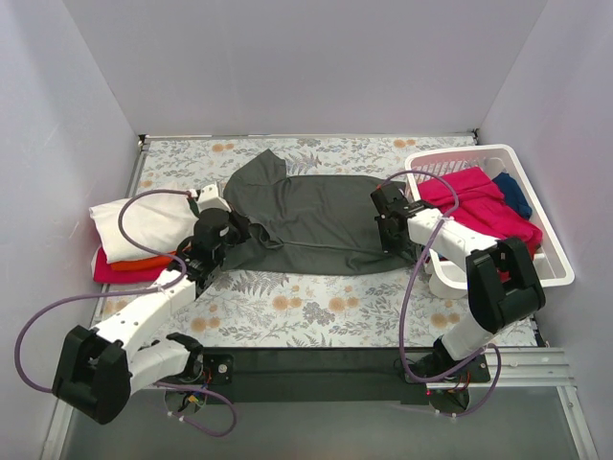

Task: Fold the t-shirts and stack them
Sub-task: Fold the tshirt

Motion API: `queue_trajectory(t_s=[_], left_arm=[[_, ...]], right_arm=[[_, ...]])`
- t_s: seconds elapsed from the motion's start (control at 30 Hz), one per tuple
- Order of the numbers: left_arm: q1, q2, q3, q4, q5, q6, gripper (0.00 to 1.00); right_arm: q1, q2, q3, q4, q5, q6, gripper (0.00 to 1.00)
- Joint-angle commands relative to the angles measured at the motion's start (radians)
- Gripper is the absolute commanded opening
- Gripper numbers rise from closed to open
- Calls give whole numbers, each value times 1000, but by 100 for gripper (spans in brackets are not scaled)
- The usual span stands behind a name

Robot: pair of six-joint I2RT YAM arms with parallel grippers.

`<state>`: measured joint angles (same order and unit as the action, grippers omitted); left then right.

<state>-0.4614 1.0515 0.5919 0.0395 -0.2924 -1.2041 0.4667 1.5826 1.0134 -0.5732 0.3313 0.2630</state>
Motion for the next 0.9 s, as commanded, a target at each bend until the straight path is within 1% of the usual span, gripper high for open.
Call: queue_trajectory(t_s=[0.0,0.17,0.33,0.4,0.47,0.5,0.67,0.8,0.83,0.87], left_arm=[[21,51,55,65,81,57,0],[55,142,86,95,102,83,0],[99,192,98,111,114,98,0],[112,217,97,140,127,106,0],[136,237,98,180,180,123,0],[150,272,117,186,200,129,0],[164,398,190,226,324,184,0],[165,490,239,258,374,204,0],[167,505,262,258,377,205,2],[167,537,279,243,377,206,13]], right_arm=[[-8,23,50,9,-12,-19,1],[-11,43,65,9,-15,-24,1],[-11,50,80,9,-21,-25,1],[-11,50,83,9,-24,-25,1],[-11,50,85,9,-28,-25,1],[-11,48,86,9,-29,-25,1],[-11,37,80,7,-34,-22,2],[-11,30,76,9,-41,-22,3],[-11,30,76,7,-44,-24,5],[-11,27,76,7,-46,-24,6]])
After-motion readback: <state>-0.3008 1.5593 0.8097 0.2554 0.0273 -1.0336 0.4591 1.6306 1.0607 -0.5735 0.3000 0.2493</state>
